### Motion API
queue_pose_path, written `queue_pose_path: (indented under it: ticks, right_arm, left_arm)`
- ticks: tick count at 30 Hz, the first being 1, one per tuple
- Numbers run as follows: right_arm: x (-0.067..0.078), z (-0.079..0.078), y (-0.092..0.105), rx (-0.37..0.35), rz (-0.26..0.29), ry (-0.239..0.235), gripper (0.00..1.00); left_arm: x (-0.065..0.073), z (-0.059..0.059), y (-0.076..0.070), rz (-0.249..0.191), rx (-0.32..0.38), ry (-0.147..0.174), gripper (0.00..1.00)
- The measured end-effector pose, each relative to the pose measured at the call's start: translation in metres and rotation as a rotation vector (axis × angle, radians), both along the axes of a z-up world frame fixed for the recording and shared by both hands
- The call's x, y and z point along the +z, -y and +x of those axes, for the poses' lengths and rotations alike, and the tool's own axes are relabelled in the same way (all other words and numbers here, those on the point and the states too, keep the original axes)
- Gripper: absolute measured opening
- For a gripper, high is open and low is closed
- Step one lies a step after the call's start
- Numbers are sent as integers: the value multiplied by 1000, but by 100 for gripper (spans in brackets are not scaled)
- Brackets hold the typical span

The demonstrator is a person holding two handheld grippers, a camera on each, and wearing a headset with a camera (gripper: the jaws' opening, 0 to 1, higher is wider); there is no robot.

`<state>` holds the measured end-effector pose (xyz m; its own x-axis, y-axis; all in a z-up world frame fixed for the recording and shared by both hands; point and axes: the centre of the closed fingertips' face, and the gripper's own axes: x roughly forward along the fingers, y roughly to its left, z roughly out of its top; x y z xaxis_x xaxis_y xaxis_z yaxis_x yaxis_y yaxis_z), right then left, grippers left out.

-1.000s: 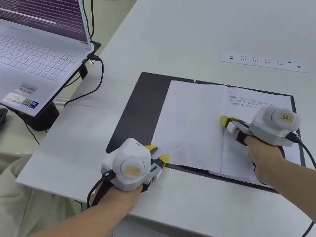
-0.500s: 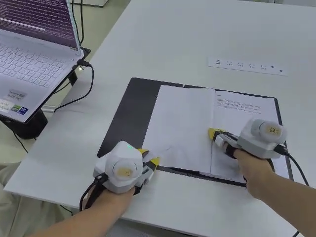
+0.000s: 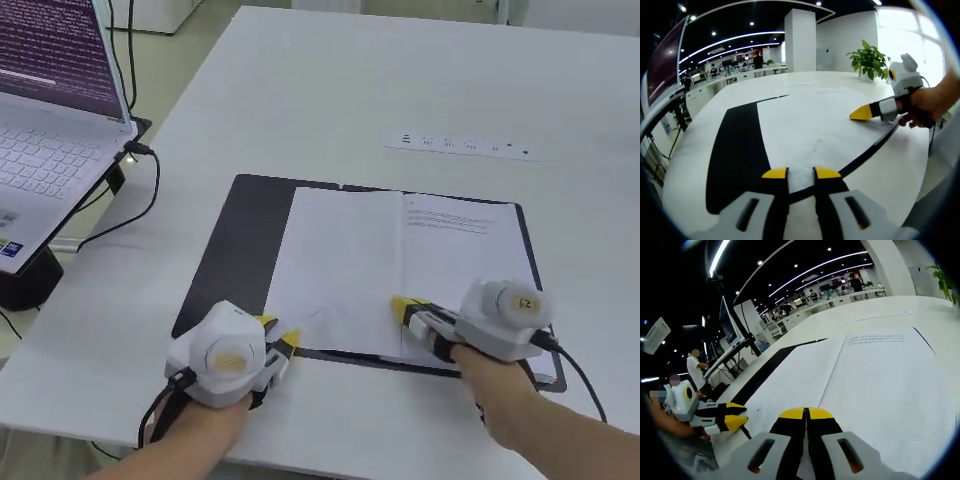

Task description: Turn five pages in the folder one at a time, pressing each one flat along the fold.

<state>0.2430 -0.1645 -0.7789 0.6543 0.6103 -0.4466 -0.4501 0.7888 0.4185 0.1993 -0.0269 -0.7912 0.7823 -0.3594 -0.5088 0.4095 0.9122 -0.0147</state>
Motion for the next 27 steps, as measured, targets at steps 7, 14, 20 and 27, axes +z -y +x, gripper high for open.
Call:
queue_pose_path:
  ticks: [7,14,20,27]
  right_arm:
    - [-1,-23,0,21,7,-8,0]
    - [-1,-48,-1,65,0,-20,0]
    - [-2,-63,0,84,5,-39,0]
    - [-4,-84,-3,120,19,-92,0]
  left_arm:
    - [1,-1,0,0,2,0,18]
    - [3,-1,0,1,1,0,18]
    - [3,-1,0,1,3,1,18]
    - [3,-1,0,-1,6,-1,18]
